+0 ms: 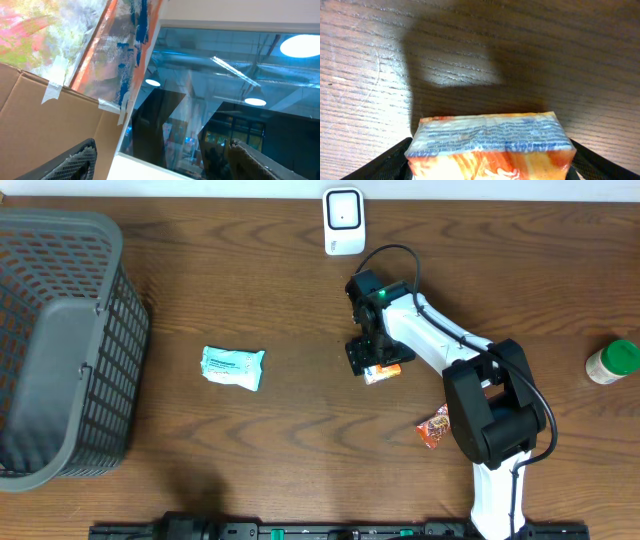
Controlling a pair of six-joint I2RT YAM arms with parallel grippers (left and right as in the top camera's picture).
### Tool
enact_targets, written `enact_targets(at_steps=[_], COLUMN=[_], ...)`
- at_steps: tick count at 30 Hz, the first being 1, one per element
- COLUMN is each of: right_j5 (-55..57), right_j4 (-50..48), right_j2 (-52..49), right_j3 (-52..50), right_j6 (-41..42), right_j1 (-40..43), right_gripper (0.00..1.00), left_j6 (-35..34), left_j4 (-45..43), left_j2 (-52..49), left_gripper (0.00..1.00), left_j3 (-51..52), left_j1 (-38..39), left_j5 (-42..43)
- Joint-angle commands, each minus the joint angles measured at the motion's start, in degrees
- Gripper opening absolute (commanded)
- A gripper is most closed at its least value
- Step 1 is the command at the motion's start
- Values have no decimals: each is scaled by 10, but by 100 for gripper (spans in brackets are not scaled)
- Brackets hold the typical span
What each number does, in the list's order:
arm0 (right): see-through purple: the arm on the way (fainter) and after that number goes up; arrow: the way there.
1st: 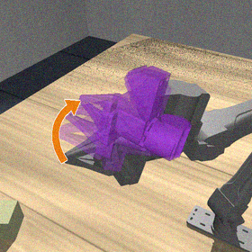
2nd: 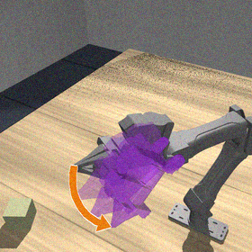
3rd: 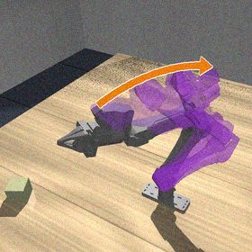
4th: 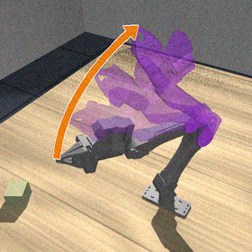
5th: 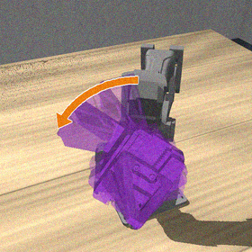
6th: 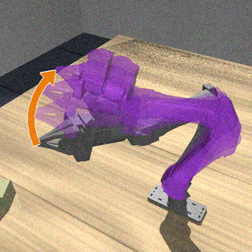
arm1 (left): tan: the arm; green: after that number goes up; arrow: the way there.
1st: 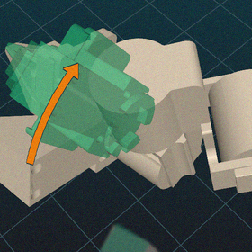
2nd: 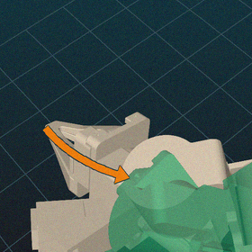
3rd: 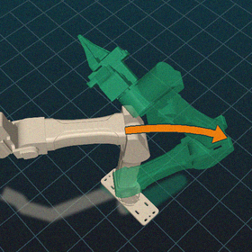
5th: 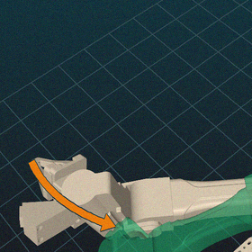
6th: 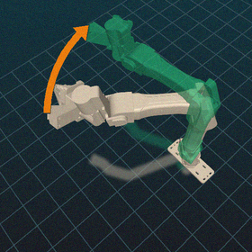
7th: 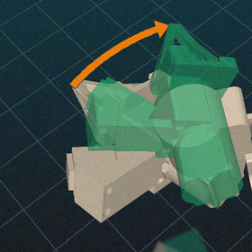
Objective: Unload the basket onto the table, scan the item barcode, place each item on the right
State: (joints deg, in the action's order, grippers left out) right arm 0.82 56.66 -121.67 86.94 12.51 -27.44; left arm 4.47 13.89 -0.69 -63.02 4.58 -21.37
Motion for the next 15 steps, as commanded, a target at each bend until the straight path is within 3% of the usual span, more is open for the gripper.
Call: enact_targets(at_steps=[1,8,15], right_j5=[5,-25,-28], right_j4=[-2,-1,5], right_j2=[-1,-1,-1], right_j3=[-2,-1,1], right_j6=[-3,7,7], right_j1=[1,1,1], right_gripper=[79,70,69], left_j6=[-1,-1,-1], left_j4=[-1,0,2], left_j2=[5,5,5], left_gripper=[84,84,84], left_j3=[-7,-7,-7], left_j1=[-2,-2,-2], left_j5=[-4,-4,-3])
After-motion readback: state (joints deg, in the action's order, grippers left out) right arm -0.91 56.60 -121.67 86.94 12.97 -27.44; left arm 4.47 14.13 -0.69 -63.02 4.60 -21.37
